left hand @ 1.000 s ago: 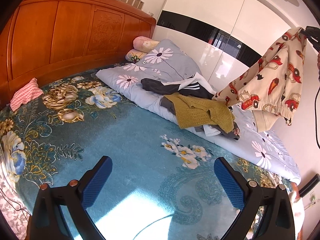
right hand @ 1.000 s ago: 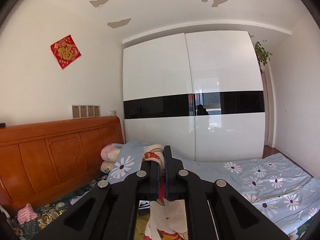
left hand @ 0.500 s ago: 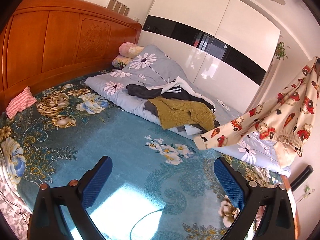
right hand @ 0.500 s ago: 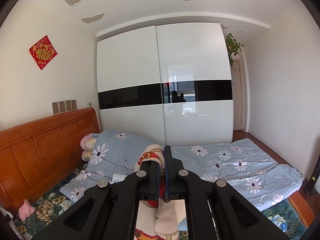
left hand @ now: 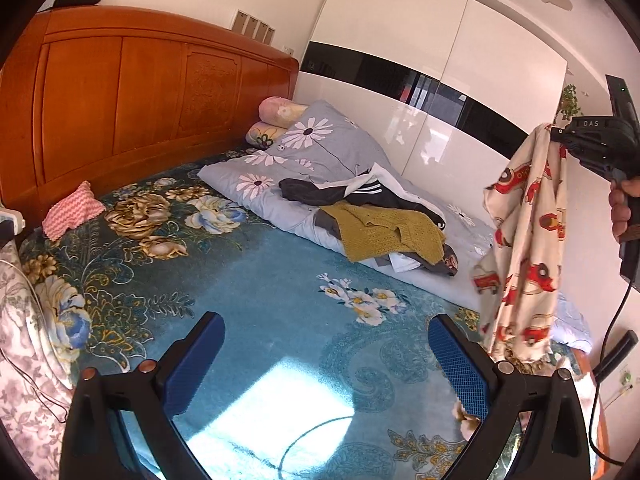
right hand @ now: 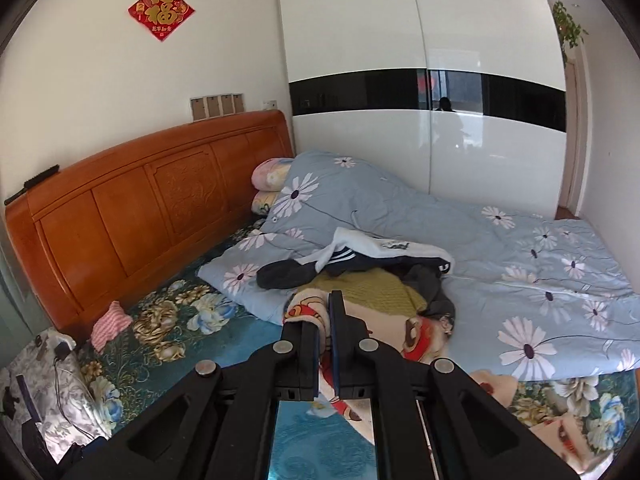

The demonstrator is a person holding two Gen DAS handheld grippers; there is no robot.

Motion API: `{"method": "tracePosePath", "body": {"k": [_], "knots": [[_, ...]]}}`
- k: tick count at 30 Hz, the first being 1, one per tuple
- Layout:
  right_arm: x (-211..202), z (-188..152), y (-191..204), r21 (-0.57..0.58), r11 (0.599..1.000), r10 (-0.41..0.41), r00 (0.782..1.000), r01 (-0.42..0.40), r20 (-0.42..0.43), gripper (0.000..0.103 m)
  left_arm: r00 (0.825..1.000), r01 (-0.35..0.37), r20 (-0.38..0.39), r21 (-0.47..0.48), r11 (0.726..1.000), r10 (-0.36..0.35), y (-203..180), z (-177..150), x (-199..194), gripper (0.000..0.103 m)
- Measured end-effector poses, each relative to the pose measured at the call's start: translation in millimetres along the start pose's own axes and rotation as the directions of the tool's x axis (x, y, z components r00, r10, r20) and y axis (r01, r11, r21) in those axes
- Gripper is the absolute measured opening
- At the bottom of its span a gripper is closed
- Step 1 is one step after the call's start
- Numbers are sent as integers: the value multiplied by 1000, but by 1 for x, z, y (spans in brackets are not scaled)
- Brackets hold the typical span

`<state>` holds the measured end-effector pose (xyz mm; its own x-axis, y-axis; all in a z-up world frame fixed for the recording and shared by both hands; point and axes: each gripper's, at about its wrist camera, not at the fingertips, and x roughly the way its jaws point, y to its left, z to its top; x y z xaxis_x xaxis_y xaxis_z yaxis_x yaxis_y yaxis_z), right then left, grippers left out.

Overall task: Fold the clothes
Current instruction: 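Lay the pajama pants onto the teal blanket with the right gripper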

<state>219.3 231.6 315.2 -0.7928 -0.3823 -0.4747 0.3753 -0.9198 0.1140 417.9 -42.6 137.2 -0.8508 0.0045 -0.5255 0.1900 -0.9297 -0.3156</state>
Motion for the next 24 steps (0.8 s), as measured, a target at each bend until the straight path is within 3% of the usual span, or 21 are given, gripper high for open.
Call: {"method": "tracePosePath", "body": {"k": [4, 7, 10, 13, 16, 20, 22, 24], "knots": [[6, 8, 15, 74, 989, 124, 992, -126, 38, 5, 999, -42, 20, -42, 998, 42, 23, 1, -11, 103], [18, -5, -5, 165, 975, 150, 988, -152, 25, 5, 999, -54, 6, -50, 997, 54, 30, 0, -10, 103], [43, -49, -33, 251, 961, 138, 988, -117, -69, 5, 998, -62, -15, -45, 997, 62, 31, -4, -5, 103], [61, -125, -64, 297, 954, 106, 972, -40, -208, 5, 997, -64, -53, -35, 997, 62, 27, -11, 6, 103], [73, -213, -92, 327, 944, 79, 932, 44, -355, 5, 993, -67, -95, -28, 997, 65, 22, -19, 18, 103], [83, -319, -127, 394, 901, 78, 827, 180, -557, 5, 988, -77, -139, -25, 997, 73, 18, -28, 31, 103], [76, -350, -140, 431, 877, 94, 805, 211, -586, 5, 985, -96, -143, -27, 995, 91, 18, -30, 34, 103], [66, -366, -148, 460, 861, 114, 800, 216, -588, 5, 984, -120, -138, -34, 992, 114, 21, -32, 35, 103]]}}
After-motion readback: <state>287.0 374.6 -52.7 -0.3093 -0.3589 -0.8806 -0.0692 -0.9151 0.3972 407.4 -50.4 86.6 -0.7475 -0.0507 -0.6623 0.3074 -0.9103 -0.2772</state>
